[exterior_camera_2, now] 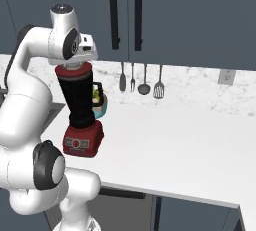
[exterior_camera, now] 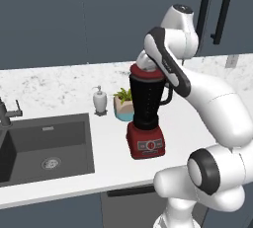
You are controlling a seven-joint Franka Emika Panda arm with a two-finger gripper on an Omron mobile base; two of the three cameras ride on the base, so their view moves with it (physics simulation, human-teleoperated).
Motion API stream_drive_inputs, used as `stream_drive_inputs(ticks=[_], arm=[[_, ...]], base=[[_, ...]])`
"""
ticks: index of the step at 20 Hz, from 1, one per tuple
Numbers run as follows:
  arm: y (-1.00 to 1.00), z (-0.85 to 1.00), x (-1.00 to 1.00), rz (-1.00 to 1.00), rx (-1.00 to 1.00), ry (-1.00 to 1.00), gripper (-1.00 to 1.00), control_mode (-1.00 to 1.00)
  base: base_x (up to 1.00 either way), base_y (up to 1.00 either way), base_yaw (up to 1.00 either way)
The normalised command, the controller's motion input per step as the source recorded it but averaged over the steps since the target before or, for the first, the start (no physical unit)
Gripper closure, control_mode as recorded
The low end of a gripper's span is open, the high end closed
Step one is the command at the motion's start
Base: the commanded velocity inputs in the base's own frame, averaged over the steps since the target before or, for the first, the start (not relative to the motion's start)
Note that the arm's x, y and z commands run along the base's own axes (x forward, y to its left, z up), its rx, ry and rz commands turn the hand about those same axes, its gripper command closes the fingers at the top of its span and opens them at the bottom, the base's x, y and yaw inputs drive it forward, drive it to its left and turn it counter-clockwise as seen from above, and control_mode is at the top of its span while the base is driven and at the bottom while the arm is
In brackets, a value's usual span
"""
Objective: Close the lid blender by securely placing the lid on top.
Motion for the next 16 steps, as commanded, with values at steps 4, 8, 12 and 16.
stream_drive_inputs(ticks=[4,8,12,16], arm=[[0.02,0.0,0.4,-0.01,0.0,-0.11,1.0,-1.0],[0.0,0.0,0.47,-0.02,0.0,-0.06,1.0,-1.0],[0.0,0.0,0.54,-0.01,0.0,-0.06,1.0,-1.0],[0.0,0.0,0.53,-0.01,0.0,-0.04,1.0,-1.0]], base=[[0.0,0.0,0.0],[0.0,0.0,0.0],[0.0,0.0,0.0],[0.0,0.0,0.0]])
